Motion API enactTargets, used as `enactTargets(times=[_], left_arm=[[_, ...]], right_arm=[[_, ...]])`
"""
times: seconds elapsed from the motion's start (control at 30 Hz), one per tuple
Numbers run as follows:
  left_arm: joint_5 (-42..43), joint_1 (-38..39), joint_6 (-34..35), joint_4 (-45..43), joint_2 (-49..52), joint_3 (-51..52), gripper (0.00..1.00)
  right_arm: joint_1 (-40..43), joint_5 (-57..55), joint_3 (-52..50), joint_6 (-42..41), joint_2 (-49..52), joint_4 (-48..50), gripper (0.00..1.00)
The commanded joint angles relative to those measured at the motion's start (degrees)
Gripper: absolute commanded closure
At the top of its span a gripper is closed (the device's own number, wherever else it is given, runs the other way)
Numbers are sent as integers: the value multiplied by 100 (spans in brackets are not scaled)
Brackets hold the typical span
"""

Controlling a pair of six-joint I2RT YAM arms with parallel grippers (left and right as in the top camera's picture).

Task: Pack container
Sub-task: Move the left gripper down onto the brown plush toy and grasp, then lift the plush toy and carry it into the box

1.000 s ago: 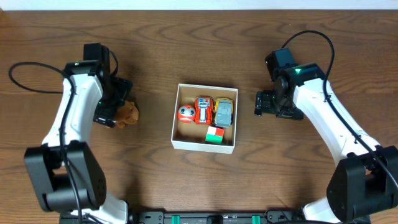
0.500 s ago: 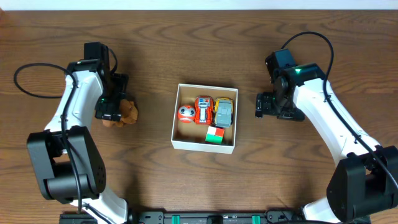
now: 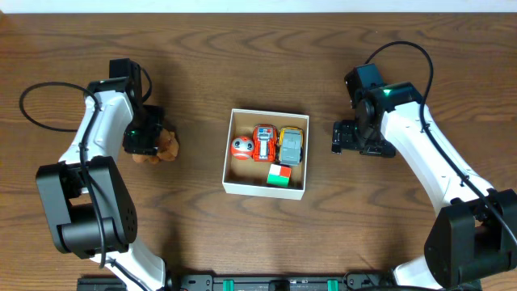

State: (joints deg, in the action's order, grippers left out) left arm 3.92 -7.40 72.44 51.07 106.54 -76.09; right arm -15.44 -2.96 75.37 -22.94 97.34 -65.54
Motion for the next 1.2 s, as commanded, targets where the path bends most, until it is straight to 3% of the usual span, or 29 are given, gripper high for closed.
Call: enactTargets(times=[0.0,0.13,0.3,0.37,0.57,0.67,0.93,1.17], left_arm=[[-72,-31,31,129,68,39,41],[-72,-31,26,273,68,55,46],[-11,-31,-127,492,66,55,68],[221,-31,-181,520,59,52,71],[1049,-31,-1174,168,-101,42,90],[1115,-31,-1458,87,-302,37,91],[1110,-9,-3136,-264,-1427,31,94],[1108,573,-5842,-667,-2697,31,94]], right_arm=[[48,-22,-13,79,9,-11,14],[48,-22,-13,79,9,-9,14],[48,-22,-13,81,9,-9,14],[48,-24,-13,83,9,-9,14],[50,-26,-13,181,9,-4,15],[50,-22,-13,181,9,15,15],[103,-22,-13,181,9,63,15],[103,-17,-13,177,9,111,15]])
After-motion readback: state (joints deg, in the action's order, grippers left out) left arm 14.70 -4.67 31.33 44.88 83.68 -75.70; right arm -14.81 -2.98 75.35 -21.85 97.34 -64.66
